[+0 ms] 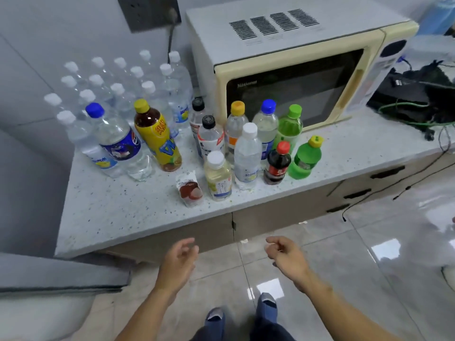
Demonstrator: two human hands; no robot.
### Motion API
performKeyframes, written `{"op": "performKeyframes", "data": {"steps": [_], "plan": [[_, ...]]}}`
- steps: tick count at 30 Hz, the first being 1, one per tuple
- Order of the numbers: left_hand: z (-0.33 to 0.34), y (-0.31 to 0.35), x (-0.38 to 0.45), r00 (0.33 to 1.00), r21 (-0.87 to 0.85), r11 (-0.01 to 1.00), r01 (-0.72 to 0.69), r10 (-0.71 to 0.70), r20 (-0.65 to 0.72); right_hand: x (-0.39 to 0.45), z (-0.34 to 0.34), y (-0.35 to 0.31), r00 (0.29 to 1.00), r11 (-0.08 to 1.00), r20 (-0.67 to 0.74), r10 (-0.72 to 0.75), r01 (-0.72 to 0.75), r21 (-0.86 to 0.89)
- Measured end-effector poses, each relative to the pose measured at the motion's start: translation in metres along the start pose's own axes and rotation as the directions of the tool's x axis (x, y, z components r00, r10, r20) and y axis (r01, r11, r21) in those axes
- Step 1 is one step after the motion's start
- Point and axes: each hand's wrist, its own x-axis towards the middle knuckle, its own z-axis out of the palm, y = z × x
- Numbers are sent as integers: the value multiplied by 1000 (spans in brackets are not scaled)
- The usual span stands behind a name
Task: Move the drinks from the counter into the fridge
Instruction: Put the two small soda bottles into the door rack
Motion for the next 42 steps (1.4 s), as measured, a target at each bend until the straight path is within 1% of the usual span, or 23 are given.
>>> {"op": "performKeyframes", "data": {"steps": [3,6,9,11,13,16,20,23,29,33,37,39,40,41,42], "plan": [[12,28,-1,994,-57,997,-48,42,-102,13,-8,-38,985,985,2,-170,170,-17],[15,55,8,972,-109,991,-72,45,-230,21,1,-69,938,937,31,-346,347,-35],[10,75,23,943,-95,991,-96,60,-328,30,19,-89,897,900,118,-426,433,-44],[7,83,35,932,-73,993,-93,61,-358,35,31,-98,875,882,159,-457,469,-45],[5,87,48,931,-59,994,-91,64,-359,40,44,-103,872,882,151,-465,472,-12],[4,88,66,938,-26,995,-97,82,-336,45,62,-110,880,885,94,-466,466,21],[4,85,85,959,-8,997,-80,75,-272,54,83,-120,855,853,0,-519,518,58],[4,82,94,964,1,997,-72,70,-256,62,95,-126,858,856,-52,-510,513,68],[-4,82,99,964,12,993,-121,120,-236,75,108,-134,876,880,-126,-465,473,48],[-9,78,101,948,-3,989,-146,139,-286,78,109,-133,876,880,-122,-467,473,32],[-6,79,102,950,15,985,-169,167,-264,77,102,-131,871,873,-68,-486,487,5],[-1,81,96,939,5,984,-179,172,-297,72,94,-126,862,863,-48,-504,505,-9],[3,82,90,919,10,983,-184,176,-352,69,88,-121,857,858,-51,-513,513,-20],[8,82,83,880,13,979,-202,187,-437,66,80,-115,853,855,-68,-518,517,-30],[14,84,75,812,25,968,-251,224,-538,63,72,-108,852,857,-96,-515,514,-31]]}}
